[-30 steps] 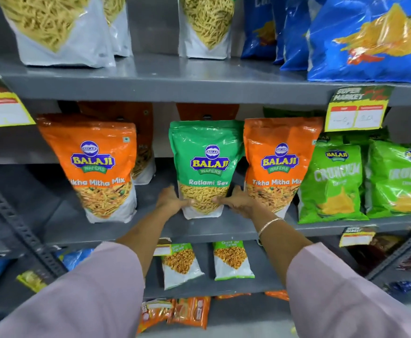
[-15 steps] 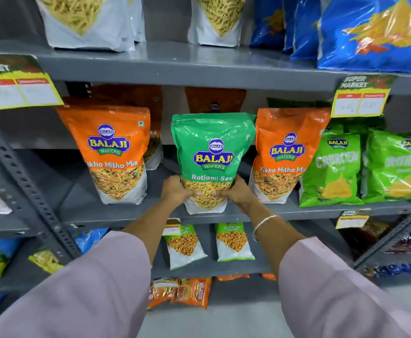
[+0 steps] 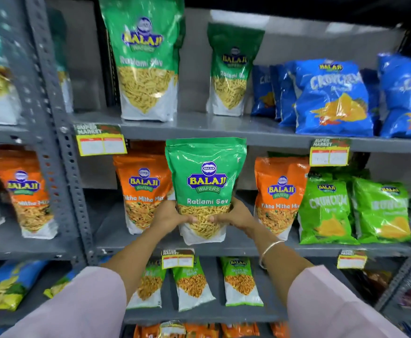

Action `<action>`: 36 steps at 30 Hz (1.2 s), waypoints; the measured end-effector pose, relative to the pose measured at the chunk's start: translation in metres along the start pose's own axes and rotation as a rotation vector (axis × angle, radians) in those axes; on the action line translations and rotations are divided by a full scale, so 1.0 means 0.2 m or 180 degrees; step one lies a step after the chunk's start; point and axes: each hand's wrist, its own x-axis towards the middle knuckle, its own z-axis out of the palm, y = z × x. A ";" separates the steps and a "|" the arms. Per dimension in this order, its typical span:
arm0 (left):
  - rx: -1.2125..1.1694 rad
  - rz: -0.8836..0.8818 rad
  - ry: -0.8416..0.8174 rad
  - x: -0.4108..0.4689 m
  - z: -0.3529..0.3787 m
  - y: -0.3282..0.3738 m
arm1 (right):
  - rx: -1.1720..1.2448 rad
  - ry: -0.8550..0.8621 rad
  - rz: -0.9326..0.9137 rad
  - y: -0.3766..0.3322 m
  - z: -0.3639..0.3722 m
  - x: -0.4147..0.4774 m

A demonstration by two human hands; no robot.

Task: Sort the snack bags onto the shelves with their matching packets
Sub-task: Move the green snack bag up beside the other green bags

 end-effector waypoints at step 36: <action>-0.0211 0.0532 -0.0125 0.81 -0.47 1.24 | 0.0093 0.0357 -0.0668 -1.15 -0.76 0.55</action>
